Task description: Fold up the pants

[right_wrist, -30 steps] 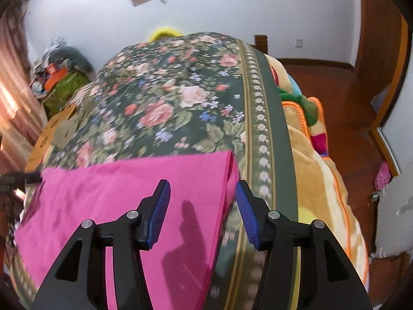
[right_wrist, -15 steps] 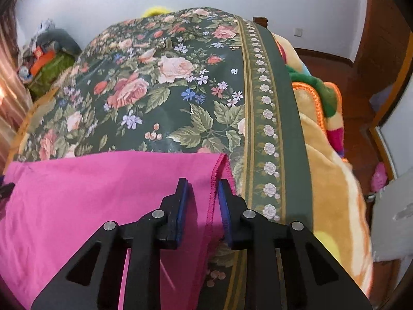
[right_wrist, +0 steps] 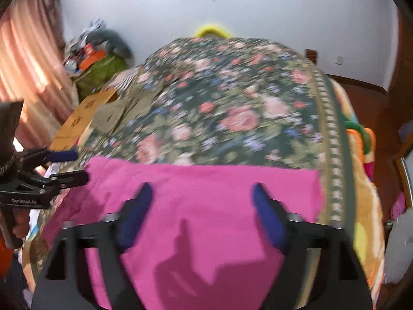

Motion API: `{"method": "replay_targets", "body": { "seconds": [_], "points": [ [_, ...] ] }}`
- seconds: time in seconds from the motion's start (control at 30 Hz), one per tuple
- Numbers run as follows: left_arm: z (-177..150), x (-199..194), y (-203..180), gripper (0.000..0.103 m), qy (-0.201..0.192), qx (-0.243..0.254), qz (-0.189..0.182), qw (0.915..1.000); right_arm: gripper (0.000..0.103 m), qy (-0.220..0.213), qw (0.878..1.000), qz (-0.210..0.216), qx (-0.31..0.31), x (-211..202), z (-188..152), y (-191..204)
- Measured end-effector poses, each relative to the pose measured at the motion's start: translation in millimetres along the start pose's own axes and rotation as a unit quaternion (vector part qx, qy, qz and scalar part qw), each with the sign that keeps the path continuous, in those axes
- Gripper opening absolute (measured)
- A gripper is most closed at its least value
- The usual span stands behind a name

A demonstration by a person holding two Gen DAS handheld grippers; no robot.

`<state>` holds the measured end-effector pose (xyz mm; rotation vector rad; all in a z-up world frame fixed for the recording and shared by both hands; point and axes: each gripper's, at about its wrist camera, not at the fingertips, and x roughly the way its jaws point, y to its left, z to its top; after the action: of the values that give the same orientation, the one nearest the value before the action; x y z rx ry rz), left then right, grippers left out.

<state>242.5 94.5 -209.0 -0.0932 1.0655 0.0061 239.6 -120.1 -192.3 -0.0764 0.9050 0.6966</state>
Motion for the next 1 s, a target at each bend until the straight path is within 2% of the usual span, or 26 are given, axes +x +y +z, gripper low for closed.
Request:
{"method": "replay_targets", "body": {
  "seconds": [0.03,0.1,0.2,0.27,0.4,0.6,0.8,1.0],
  "points": [
    [-1.5,6.3,-4.9,0.081,0.014,0.006,-0.002,0.9999,0.084,0.007,1.000,0.003,-0.005,5.3,-3.0,7.3],
    [-7.5,20.8,-14.7,0.081,0.036,0.026,0.018,0.9988,0.084,0.036,0.999,0.011,-0.016,19.8,-11.0,19.7],
    [-20.4,33.5,-19.4,0.082,0.050,0.049,0.049,0.9963,0.084,0.088,0.996,0.017,-0.019,39.0,-26.1,29.8],
    [-27.5,30.9,-16.2,0.083,0.042,0.046,0.049,0.9968,0.084,0.120,0.993,0.016,-0.017,47.8,-38.2,31.5],
    [-41.9,15.3,-8.8,0.087,0.035,0.035,0.044,0.9978,0.084,0.125,0.991,-0.003,-0.056,33.1,-55.7,39.8],
    [-65.4,-6.8,-4.8,0.090,0.028,0.019,0.046,0.9984,0.084,0.113,0.992,-0.023,-0.059,6.8,-78.1,38.3],
    [-78.7,-28.3,-2.3,0.092,0.018,0.005,0.071,0.9973,0.084,0.109,0.992,-0.042,-0.055,-19.6,-92.4,30.9],
    [-80.2,-45.5,7.3,0.093,0.015,-0.054,0.075,0.9956,0.084,0.086,0.991,-0.065,-0.083,-45.1,-95.4,35.9]
  ]
}}
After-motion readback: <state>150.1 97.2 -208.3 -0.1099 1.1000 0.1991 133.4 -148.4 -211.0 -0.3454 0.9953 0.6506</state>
